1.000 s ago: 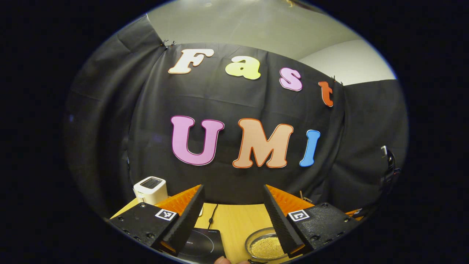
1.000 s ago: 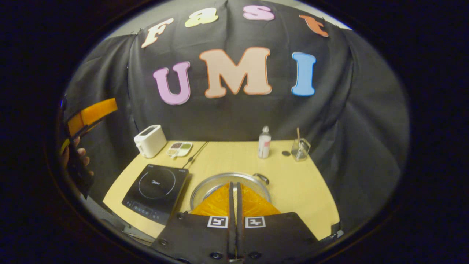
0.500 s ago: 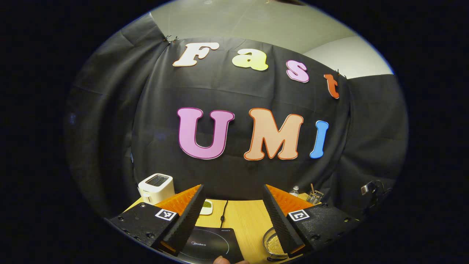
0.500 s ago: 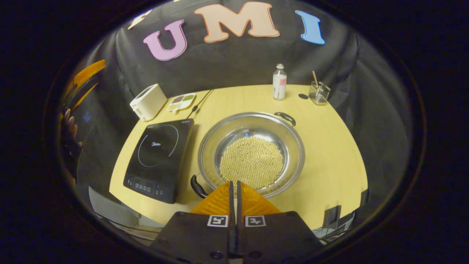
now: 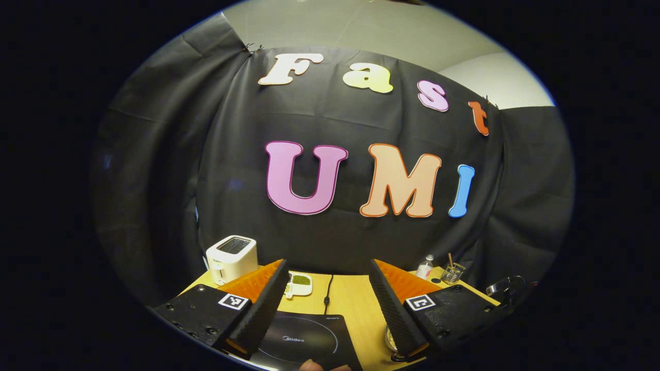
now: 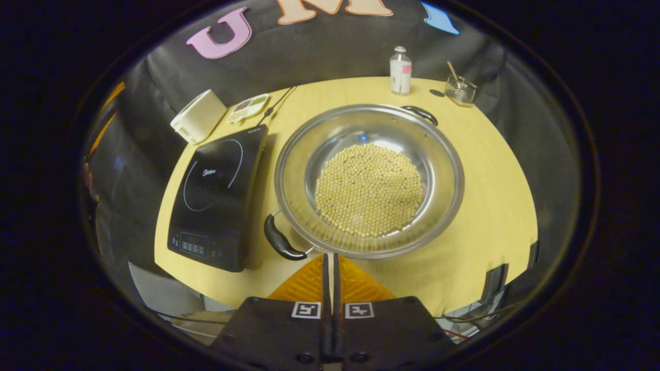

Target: First push the handle of the pot to place it horizontally, then grasp the pot with both hands and set it on the induction cooktop.

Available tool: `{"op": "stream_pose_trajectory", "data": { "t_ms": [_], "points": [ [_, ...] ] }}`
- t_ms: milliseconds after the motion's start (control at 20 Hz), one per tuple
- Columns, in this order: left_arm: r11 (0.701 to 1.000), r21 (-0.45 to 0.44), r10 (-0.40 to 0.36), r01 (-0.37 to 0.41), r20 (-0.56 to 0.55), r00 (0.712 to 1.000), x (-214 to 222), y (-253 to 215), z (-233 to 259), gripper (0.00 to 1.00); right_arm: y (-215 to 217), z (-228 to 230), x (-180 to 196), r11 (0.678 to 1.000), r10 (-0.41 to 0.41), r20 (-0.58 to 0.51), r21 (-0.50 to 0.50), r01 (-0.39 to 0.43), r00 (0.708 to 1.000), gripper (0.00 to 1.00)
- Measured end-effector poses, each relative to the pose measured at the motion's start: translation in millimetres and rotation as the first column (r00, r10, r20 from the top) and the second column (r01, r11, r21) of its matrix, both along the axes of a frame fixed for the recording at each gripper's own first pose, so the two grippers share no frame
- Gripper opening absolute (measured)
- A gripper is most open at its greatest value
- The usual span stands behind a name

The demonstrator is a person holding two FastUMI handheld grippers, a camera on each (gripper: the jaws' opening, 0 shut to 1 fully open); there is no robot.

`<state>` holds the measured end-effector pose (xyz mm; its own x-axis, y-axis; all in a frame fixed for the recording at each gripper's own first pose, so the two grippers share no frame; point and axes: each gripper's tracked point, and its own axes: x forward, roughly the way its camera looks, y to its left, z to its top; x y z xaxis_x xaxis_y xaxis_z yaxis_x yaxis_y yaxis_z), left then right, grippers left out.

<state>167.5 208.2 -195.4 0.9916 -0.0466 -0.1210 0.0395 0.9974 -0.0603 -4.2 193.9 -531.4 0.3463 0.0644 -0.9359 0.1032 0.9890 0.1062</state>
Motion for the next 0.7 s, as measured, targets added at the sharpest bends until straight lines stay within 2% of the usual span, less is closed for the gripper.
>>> {"op": "stream_pose_trajectory", "data": {
  "t_ms": [100,150,200,250,300,400,450,500,700],
  "points": [
    [1.000,-0.001,0.011,-0.011,-0.003,1.000,-1,7,-2,0.95,7,-10,-1,1.000,0.007,-0.027,0.001,-0.007,1.000,0.00],
    [1.000,0.000,0.016,-0.016,-0.007,1.000,-2,10,-4,0.91,9,-15,-2,1.000,0.015,-0.038,-0.004,-0.015,0.999,0.00],
    [1.000,0.002,0.020,-0.020,-0.010,1.000,-3,13,-4,0.91,11,-18,-1,1.000,0.025,-0.047,-0.007,-0.025,0.999,0.03],
    [1.000,0.002,0.025,-0.025,-0.010,1.000,-4,16,-5,0.95,15,-21,-1,0.999,0.035,-0.052,-0.007,-0.035,0.998,0.03],
    [1.000,0.002,0.030,-0.030,-0.010,1.000,-4,18,-5,0.90,19,-22,0,0.999,0.045,-0.055,-0.005,-0.046,0.997,0.00],
    [0.999,0.002,0.038,-0.038,-0.015,0.999,-3,22,-6,0.91,25,-27,0,0.998,0.064,-0.064,-0.012,-0.065,0.996,0.00],
    [0.999,0.002,0.040,-0.040,-0.018,0.999,-4,23,-9,0.95,26,-27,0,0.997,0.068,-0.066,-0.016,-0.069,0.995,0.03],
    [0.999,0.002,0.042,-0.042,-0.021,0.999,-4,25,-9,0.90,28,-27,3,0.997,0.070,-0.062,-0.013,-0.071,0.996,0.03],
    [0.999,0.006,0.046,-0.046,-0.022,0.999,0,29,-10,0.91,42,-28,12,0.997,0.076,-0.060,0.007,-0.076,0.995,0.03]
  ]
}}
